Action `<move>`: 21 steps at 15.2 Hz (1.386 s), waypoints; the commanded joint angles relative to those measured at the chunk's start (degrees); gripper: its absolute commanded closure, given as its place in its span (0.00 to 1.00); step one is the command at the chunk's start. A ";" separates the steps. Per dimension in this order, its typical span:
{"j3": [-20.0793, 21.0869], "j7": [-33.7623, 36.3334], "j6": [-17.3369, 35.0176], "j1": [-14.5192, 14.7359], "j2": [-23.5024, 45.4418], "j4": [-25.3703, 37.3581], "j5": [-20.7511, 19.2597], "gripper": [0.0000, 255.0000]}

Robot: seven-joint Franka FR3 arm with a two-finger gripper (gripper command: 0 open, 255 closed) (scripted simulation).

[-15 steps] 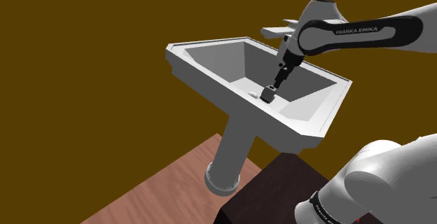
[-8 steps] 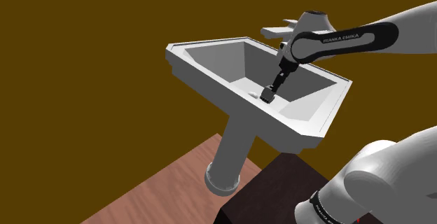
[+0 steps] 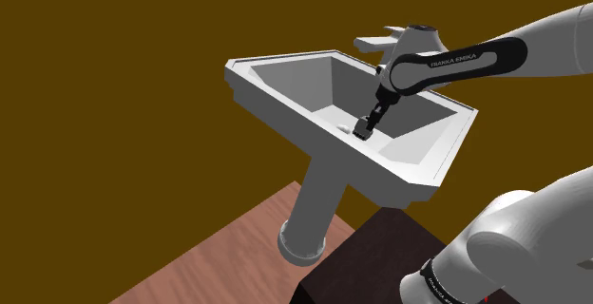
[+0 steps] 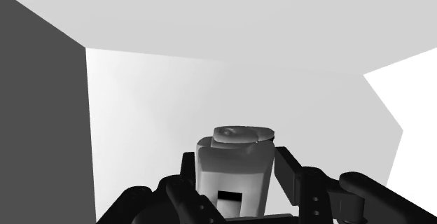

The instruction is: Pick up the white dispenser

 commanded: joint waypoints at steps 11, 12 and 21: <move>0.30 -0.39 -3.22 0.08 -1.32 1.81 0.27 1.00; 0.39 -0.49 -4.05 0.11 -1.64 2.33 0.35 1.00; 0.99 -1.31 -11.34 0.53 -3.80 7.51 1.00 1.00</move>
